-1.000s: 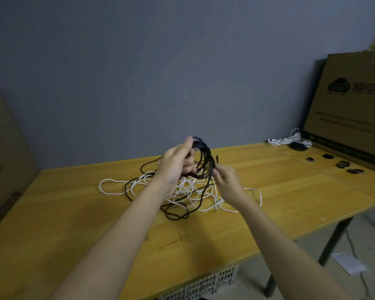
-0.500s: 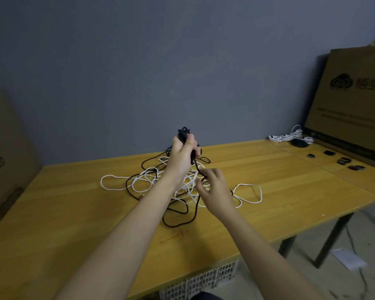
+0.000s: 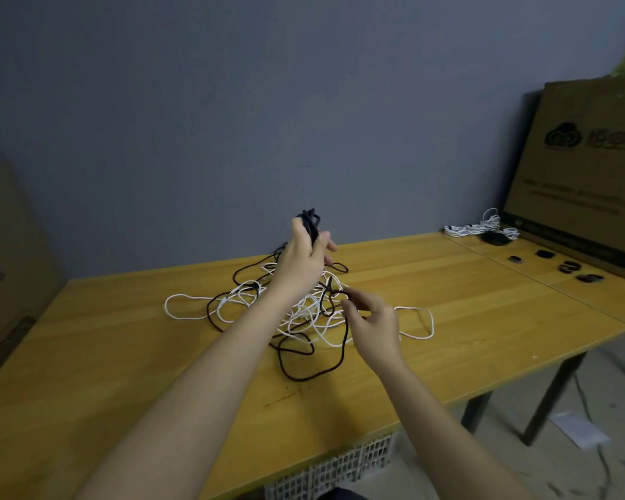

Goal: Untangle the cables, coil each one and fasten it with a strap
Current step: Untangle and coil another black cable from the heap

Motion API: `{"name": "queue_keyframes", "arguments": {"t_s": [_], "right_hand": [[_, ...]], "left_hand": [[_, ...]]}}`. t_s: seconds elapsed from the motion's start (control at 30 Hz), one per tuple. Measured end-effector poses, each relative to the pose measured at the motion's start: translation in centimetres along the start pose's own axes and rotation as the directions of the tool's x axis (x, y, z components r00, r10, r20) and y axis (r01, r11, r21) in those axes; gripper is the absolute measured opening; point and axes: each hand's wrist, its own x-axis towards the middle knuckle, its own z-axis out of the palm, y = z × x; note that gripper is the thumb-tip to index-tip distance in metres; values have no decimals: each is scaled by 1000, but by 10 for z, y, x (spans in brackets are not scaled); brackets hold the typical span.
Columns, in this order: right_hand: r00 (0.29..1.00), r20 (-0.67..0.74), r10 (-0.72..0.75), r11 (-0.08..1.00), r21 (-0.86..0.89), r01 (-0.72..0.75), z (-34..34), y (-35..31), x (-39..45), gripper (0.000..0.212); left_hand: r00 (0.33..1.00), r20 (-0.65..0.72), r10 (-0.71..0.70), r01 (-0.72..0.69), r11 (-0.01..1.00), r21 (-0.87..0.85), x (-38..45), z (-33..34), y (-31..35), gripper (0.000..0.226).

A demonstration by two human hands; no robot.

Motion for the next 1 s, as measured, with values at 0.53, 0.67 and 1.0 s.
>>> {"name": "queue_keyframes", "arguments": {"t_s": [0.53,0.67,1.0], "right_hand": [[906,-261,332,925,276,-260,-43,19,37,17],[916,-285,283,959,62,-277,-45,24,44,16],[897,-324,300,889,-246,-386,-61,51,42,21]], "left_hand": [[749,562,-353,-73,798,598,-21,-24,-43,58],[760,566,-319,-45,843,536,-25,-35,-55,75],[774,557,-301,42,902,429,-32,-73,-67,38]]}}
